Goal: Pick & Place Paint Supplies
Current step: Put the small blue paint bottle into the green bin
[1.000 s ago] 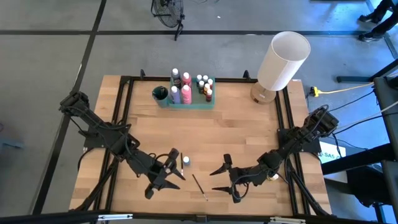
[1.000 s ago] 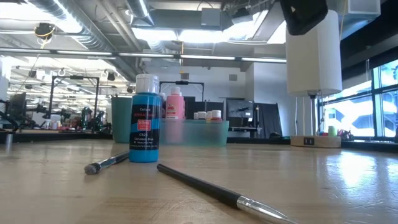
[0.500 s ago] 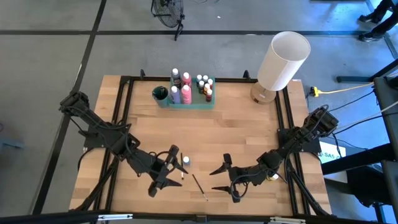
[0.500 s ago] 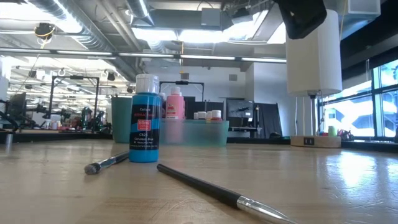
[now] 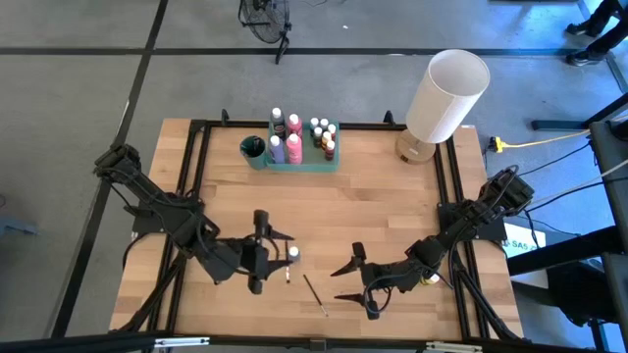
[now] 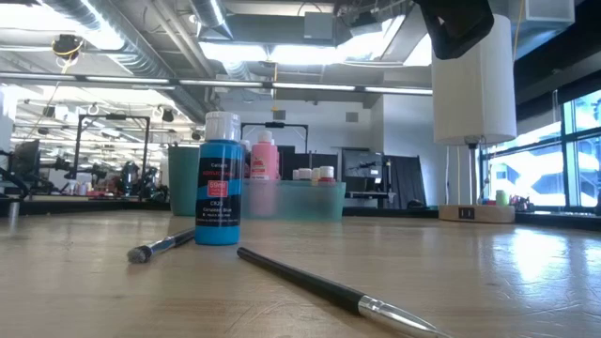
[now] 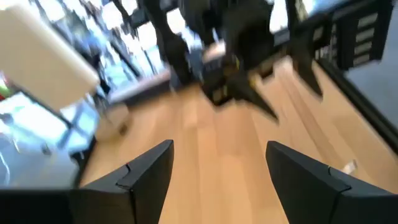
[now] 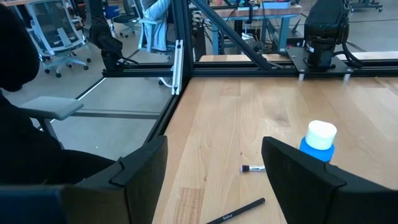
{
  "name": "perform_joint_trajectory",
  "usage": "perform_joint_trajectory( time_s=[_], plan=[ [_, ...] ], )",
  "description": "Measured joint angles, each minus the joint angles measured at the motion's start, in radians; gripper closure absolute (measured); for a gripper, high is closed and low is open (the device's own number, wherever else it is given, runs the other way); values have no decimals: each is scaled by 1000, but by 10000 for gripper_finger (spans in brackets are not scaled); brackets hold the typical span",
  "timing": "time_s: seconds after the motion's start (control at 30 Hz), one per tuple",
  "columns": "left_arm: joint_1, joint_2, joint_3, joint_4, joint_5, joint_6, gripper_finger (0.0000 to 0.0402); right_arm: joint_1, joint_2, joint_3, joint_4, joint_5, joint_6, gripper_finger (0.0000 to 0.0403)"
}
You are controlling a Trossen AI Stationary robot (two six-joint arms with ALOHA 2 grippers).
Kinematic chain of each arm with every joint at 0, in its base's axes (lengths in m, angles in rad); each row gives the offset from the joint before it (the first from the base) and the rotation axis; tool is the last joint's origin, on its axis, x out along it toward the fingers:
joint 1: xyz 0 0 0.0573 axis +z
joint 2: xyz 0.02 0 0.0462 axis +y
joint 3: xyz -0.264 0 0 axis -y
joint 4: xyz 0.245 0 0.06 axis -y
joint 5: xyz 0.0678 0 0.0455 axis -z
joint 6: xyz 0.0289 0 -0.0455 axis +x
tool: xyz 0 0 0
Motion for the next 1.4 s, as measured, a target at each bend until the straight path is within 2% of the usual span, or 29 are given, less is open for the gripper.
perform_joint_trajectory(
  time_s=[0.13,0.23,0.33,0.57,0.73,0.83,1.0,1.07,1.17,1.23,1.4],
  plan=[
    [0,8,0,-165,47,-216,148,0,0,0,0,0,1,138],
    [0,35,0,-239,43,-332,148,0,0,0,0,0,18,138],
    [1,68,0,-262,26,-359,148,-1,0,0,1,0,27,138],
    [8,161,0,-318,23,-304,148,-5,0,0,19,1,27,138],
    [34,201,0,-420,13,-418,148,-8,0,0,23,1,27,138],
    [39,213,0,-481,-38,-506,148,-8,0,0,19,1,27,138],
    [38,214,0,-575,-81,-534,148,-8,0,0,19,1,26,138],
    [41,207,-1,-681,-113,-567,148,-8,0,0,19,1,26,138],
    [61,188,-1,-809,-98,-662,148,-8,0,0,19,1,26,138],
    [70,175,-23,-812,-81,-688,148,-8,0,0,19,1,26,138],
    [69,120,-162,-655,-19,-667,148,-8,0,0,19,1,26,138]
  ],
)
